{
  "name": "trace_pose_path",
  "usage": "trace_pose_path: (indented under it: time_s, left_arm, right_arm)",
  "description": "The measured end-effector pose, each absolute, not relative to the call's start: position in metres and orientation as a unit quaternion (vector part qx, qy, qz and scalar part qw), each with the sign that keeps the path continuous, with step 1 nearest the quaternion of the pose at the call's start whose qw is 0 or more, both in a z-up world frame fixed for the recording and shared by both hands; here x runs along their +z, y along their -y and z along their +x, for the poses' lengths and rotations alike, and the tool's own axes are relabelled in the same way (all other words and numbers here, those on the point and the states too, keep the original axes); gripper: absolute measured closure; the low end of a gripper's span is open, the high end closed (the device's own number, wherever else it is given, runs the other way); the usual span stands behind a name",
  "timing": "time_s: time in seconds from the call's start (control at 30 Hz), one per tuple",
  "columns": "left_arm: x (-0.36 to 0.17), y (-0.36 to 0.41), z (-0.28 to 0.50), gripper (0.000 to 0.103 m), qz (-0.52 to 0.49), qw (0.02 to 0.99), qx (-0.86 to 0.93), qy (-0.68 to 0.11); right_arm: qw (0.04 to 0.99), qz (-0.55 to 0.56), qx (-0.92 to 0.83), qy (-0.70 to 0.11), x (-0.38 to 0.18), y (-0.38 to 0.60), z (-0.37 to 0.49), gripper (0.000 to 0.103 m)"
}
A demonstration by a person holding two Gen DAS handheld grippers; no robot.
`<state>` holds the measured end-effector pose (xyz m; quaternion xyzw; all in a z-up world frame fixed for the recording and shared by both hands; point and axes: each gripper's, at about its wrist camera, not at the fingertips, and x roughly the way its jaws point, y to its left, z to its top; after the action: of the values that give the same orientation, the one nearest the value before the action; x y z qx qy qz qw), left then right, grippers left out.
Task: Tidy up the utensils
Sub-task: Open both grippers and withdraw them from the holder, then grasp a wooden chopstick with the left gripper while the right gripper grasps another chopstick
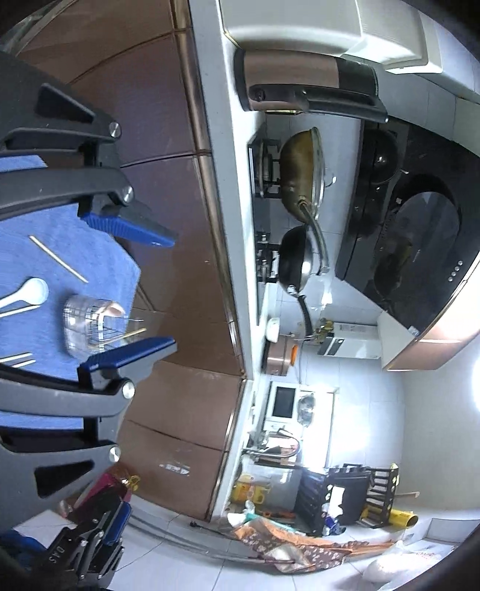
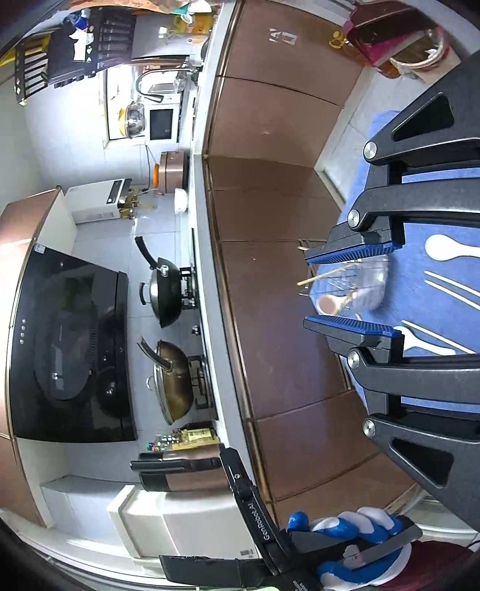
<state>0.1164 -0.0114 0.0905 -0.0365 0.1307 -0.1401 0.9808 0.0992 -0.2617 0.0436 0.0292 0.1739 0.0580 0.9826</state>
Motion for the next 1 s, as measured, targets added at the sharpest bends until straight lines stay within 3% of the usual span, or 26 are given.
trace_pose_path:
  time_s: [0.27,0.73,1.0]
  left_arm:
    - [0.058,0.001,0.124,0.044,-0.044,0.967,-0.143,-0.204]
    - [-0.060,-0.010,0.212,0.044,-0.041,0.921,-0.142,-0.361]
    - [-0.118,-0.008,0.263,0.045,-0.021,0.885,-0.152,-0.439]
  right_arm:
    - [0.962,0.048,0.072,-0.259,0.011,0.262,0.107,0.074]
    - [0.858,0.129,0.115,-0.483,-0.135,0.256,0.216,0.076]
    - [0.816,0.142,0.104,-0.551,-0.189,0.260,0.263,0.077]
